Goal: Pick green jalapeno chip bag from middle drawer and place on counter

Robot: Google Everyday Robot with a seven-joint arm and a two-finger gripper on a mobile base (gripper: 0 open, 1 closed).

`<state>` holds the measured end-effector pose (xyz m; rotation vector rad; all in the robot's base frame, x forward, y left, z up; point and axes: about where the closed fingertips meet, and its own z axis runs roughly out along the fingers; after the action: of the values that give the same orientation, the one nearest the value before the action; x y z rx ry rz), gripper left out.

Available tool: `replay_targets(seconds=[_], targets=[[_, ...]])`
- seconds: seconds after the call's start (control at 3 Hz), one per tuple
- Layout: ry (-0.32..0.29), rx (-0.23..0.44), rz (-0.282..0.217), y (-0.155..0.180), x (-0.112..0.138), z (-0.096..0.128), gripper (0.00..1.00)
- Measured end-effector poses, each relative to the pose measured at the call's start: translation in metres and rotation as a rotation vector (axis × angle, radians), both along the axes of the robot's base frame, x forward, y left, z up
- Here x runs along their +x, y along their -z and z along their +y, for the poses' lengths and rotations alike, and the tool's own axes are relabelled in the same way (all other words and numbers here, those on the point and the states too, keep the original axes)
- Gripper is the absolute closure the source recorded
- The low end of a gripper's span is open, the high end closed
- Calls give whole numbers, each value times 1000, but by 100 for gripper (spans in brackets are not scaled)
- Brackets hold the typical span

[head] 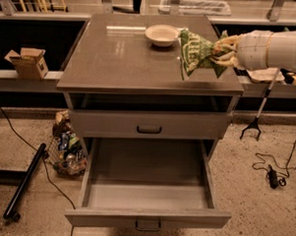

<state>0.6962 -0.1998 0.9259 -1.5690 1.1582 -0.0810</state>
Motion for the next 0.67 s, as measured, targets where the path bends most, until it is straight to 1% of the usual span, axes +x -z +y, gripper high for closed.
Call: replay_targets(seconds=[0.33,0.67], targets=[[9,27,33,14,26,32,100],[12,73,59,22,46,56,100]])
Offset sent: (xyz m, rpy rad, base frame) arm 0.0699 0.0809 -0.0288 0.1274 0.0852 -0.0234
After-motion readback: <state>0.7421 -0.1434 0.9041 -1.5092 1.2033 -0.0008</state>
